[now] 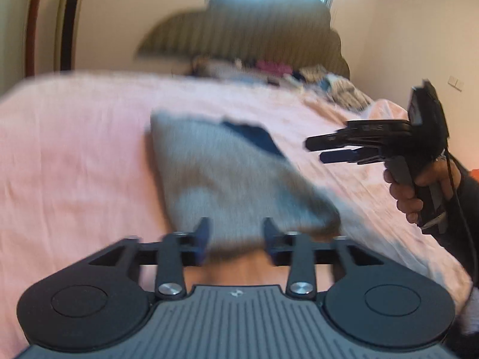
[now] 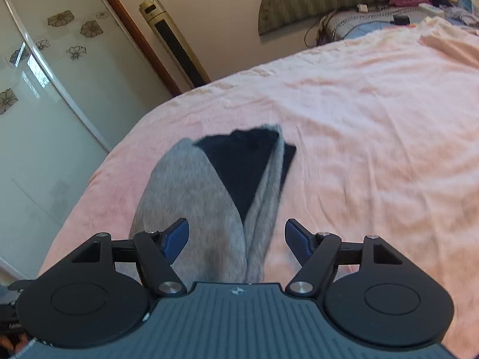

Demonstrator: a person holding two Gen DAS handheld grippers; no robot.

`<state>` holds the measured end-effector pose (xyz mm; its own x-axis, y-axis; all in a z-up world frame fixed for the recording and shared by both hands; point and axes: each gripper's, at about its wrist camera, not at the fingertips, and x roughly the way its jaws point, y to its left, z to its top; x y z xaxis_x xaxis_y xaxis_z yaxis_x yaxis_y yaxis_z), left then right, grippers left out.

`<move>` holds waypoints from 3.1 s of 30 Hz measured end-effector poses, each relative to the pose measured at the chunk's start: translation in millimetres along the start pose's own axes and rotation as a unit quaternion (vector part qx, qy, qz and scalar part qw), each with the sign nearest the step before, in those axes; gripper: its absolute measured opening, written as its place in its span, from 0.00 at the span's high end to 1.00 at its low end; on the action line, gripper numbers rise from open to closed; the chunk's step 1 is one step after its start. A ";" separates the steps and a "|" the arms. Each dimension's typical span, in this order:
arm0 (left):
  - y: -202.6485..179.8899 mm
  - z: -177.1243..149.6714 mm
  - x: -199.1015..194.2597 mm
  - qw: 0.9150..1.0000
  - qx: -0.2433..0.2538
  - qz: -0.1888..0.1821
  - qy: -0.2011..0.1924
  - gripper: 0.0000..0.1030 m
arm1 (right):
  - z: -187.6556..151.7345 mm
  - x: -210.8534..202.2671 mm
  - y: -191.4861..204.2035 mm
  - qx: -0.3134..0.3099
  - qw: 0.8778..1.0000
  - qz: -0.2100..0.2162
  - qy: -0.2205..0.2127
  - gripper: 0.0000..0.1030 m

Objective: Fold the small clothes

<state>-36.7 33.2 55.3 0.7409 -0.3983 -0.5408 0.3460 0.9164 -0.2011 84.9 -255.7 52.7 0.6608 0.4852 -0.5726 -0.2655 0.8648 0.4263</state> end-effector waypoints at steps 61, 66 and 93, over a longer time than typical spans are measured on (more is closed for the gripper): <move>6.3 -28.6 46.0 0.991 -0.040 0.114 0.053 0.35 | -88.0 9.6 31.7 -0.090 0.991 -0.083 0.049 0.18; 42.7 -24.7 39.2 0.980 -0.182 0.046 0.061 0.40 | -87.2 -4.4 12.8 -0.026 0.997 -0.065 0.039 0.19; -22.6 -22.3 70.1 0.996 0.043 0.073 0.036 0.65 | 52.7 105.2 -23.8 0.044 0.994 -0.072 0.067 0.41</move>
<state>-5.4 -14.6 3.6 0.7443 -0.2542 -0.6176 0.2878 0.9566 -0.0469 197.7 -232.0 19.2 0.5869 0.3748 -0.7177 -0.1075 0.9146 0.3897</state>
